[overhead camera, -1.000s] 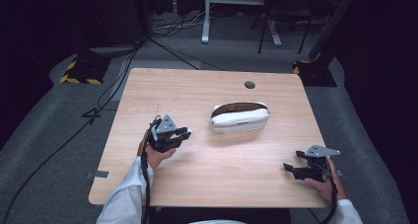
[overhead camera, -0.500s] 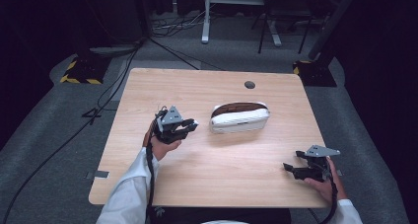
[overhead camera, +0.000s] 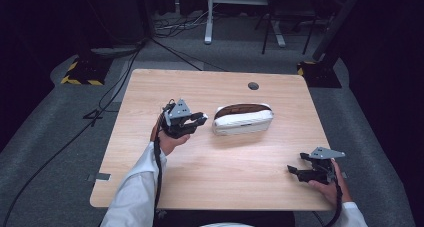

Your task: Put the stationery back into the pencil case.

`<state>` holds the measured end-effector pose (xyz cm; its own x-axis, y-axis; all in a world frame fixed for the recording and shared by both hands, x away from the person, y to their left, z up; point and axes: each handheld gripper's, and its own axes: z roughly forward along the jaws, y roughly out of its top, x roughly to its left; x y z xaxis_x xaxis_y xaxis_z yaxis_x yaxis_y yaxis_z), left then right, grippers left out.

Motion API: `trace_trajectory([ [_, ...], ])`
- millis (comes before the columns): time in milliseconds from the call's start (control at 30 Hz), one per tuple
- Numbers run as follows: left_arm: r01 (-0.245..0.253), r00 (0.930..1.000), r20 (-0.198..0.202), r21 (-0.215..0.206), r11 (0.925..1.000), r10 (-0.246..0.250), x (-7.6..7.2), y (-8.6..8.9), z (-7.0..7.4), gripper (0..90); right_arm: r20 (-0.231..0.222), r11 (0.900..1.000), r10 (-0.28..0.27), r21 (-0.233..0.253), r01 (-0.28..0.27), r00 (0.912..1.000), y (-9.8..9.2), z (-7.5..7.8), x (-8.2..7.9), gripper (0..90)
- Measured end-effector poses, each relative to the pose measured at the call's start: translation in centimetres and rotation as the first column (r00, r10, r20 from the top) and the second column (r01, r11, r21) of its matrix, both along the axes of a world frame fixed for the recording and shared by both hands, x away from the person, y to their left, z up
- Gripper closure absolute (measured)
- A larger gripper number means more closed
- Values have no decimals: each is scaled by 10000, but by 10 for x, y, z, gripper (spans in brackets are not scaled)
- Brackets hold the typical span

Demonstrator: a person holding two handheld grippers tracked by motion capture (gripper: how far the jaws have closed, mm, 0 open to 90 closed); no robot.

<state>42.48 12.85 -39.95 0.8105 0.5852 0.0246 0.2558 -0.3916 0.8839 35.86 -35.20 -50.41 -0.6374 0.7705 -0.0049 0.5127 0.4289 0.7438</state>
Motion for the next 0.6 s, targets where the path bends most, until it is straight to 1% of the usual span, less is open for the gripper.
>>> trace_trajectory([
  [33, 21, 10000, -2, -15, 10000, -21, 0, -1, 1, 730, 0, 10000, -1, 0, 1, 10000, 0, 0, 0, 218],
  [100, 89, 9999, 116, 45, 10000, -89, 1, -5, 3, 730, 1, 10000, -2, 0, 2, 10000, 0, 0, 0, 217],
  [133, 126, 9999, 116, -35, 9999, -125, 2, -8, 4, 730, 2, 10000, 2, 0, -2, 10000, 0, 0, 0, 218],
  [267, 211, 9997, 162, -82, 9997, -209, 5, -15, 7, 730, 26, 10000, 7, -12, -7, 10000, 0, 0, 0, 218],
  [300, 286, 9995, 109, -116, 9995, -285, 7, -17, 8, 730, 13, 10000, 16, -18, -16, 10000, 0, 0, 0, 218],
  [367, 333, 9994, 139, -40, 9994, -332, 9, -23, 10, 730, 27, 10000, 6, -14, -6, 10000, 0, 0, 0, 218],
  [467, 539, 9983, 204, -97, 9985, -537, 15, -33, 16, 730, 30, 10000, 6, -16, -6, 10000, 0, 0, 0, 218],
  [533, 578, 9981, 213, -107, 9983, -575, 16, -35, 17, 730, 31, 10000, 7, -18, -7, 10000, 0, 0, 0, 218],
  [567, 643, 9976, 270, -8, 9979, -642, 18, -42, 19, 730, 30, 10000, 7, -18, -7, 10000, 0, 0, 0, 218],
  [600, 643, 9976, 270, -8, 9979, -642, 18, -42, 19, 730, 30, 10000, 7, -18, -7, 10000, 0, 0, 0, 218],
])
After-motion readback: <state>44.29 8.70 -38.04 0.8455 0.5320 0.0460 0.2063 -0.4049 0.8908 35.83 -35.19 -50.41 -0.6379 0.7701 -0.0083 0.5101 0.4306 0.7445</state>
